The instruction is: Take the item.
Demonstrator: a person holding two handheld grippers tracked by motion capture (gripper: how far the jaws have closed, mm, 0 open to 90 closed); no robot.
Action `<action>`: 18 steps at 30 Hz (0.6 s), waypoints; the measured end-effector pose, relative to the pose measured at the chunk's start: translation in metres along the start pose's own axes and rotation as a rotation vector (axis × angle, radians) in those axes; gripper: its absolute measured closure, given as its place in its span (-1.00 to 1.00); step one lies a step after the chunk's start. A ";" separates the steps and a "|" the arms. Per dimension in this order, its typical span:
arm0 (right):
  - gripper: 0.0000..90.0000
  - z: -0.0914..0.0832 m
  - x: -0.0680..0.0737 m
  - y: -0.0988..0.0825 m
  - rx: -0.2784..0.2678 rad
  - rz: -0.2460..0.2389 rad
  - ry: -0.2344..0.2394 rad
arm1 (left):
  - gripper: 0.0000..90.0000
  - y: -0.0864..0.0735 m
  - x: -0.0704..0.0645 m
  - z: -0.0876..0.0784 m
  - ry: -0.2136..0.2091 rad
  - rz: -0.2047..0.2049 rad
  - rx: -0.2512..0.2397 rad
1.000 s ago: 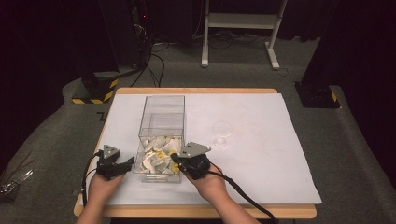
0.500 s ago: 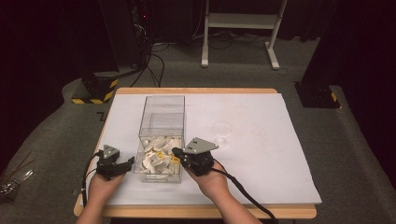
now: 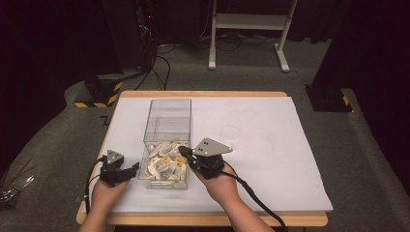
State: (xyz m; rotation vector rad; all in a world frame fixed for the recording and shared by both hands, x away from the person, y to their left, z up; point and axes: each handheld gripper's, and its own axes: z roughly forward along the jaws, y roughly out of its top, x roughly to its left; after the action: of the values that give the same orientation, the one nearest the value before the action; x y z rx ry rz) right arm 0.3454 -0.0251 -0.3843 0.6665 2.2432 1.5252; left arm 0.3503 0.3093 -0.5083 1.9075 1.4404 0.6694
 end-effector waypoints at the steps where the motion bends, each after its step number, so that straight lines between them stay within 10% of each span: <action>1: 0.97 -0.001 0.000 0.001 -0.007 -0.001 -0.002 | -0.30 0.000 0.000 0.000 -0.001 0.001 0.001; 18: 0.97 -0.009 -0.003 0.009 -0.061 -0.003 -0.019 | -0.30 0.000 0.000 0.000 -0.001 0.001 0.000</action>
State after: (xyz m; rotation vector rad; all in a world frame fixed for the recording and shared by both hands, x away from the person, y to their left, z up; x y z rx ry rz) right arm 0.3442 -0.0311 -0.3729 0.6561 2.1740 1.5726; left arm 0.3502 0.3093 -0.5083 1.9084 1.4394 0.6683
